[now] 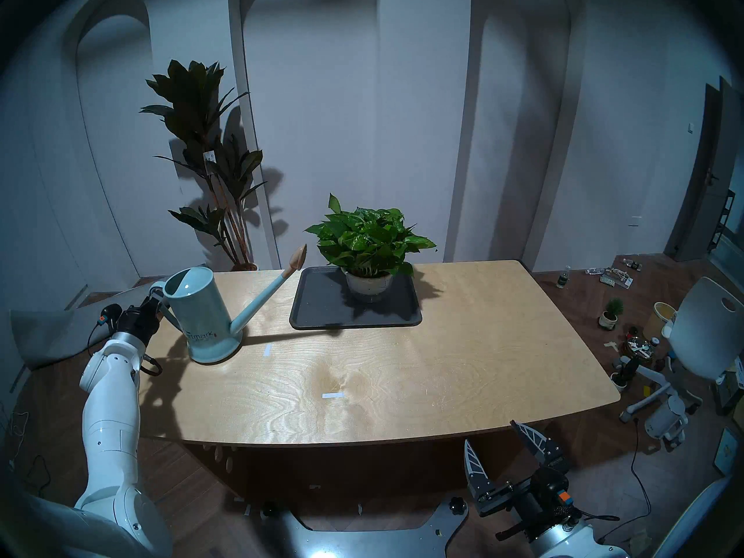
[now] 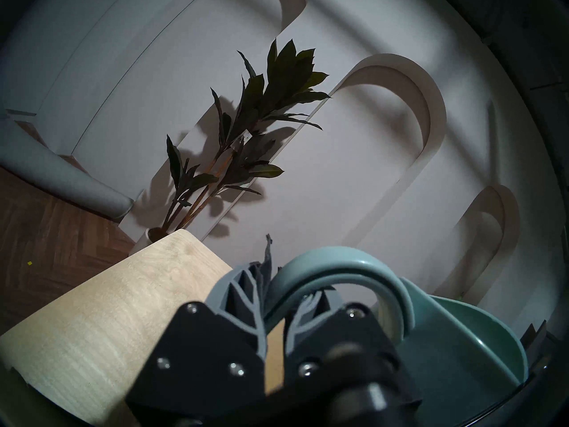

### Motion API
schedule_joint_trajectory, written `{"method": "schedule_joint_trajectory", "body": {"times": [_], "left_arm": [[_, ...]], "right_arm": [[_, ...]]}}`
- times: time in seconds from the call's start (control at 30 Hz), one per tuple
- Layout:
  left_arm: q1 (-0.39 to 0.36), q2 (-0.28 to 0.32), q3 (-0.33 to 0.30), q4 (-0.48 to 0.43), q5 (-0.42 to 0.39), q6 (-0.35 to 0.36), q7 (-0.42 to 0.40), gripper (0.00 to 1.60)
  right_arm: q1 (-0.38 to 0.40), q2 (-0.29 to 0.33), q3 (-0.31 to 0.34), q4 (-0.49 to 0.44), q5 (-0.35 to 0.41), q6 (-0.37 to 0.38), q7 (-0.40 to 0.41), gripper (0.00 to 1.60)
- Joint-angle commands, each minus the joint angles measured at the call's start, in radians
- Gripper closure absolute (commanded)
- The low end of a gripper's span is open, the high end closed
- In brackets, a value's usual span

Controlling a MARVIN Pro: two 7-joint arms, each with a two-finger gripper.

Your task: Pick up the watering can and pour water into the potted plant, then put the can down

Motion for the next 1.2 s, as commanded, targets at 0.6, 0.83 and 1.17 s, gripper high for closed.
{"method": "schedule_joint_trajectory", "body": {"times": [0.6,0.83,1.17], "left_arm": [[0.08,0.032,0.086,-0.096,0.087,-0.169,-0.167,0.81],[0.117,0.053,0.119,-0.083,0.192,-0.276,-0.175,0.0],[0.162,0.086,0.11,-0.024,0.356,-0.438,-0.199,0.0]], "right_arm": [[0.002,-0.001,0.0,-0.021,-0.002,-0.003,-0.001,0.0],[0.002,-0.001,0.0,-0.022,-0.003,-0.003,-0.002,0.0],[0.002,0.0,0.0,-0.021,-0.002,-0.003,-0.001,0.0]]}}
